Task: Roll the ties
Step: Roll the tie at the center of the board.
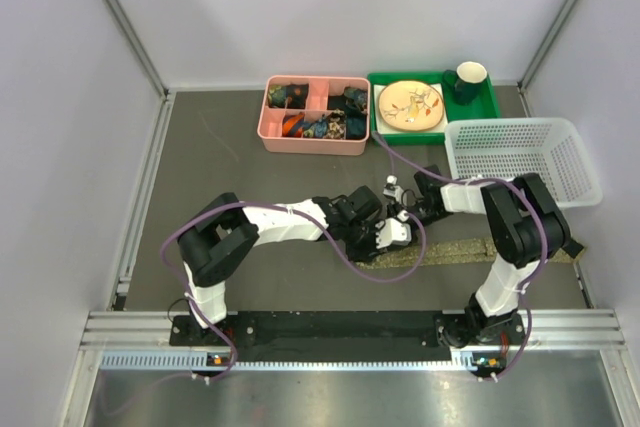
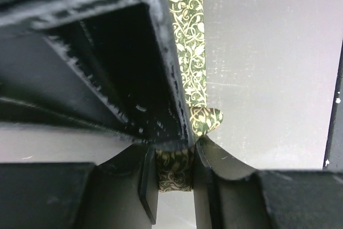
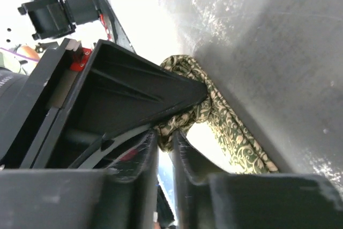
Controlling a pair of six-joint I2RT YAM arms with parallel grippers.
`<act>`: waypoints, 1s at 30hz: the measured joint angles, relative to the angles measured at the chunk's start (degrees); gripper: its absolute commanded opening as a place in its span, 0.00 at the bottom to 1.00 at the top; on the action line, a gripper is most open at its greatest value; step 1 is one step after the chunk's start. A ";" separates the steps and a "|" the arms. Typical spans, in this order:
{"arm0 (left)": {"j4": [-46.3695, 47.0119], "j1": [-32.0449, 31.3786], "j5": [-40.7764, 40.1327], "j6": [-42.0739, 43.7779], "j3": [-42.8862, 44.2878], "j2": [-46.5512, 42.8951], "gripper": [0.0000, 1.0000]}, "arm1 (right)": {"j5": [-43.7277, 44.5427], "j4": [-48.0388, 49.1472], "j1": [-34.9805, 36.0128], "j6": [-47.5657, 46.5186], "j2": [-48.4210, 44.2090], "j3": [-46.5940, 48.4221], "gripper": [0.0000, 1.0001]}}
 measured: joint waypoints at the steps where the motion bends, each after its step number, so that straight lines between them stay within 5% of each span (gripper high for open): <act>1: 0.00 0.00 0.00 0.02 0.00 0.00 0.31 | 0.26 0.09 0.22 0.02 0.20 0.00 0.00; 4: 0.00 0.00 -0.02 0.02 0.00 0.00 0.33 | 0.83 -0.11 0.35 -0.50 0.39 0.07 0.00; 12: 0.74 0.02 1.09 -0.20 -1.44 -1.22 0.66 | 6.99 -1.73 0.55 -3.04 0.39 0.22 0.00; 20: 3.52 2.49 0.37 0.48 -8.85 -6.86 0.70 | 10.38 -1.68 0.57 -4.15 0.39 0.22 0.00; 30: 7.69 1.86 0.79 -0.87 -7.13 -5.05 0.74 | 10.67 -1.57 0.57 -4.15 0.31 0.22 0.00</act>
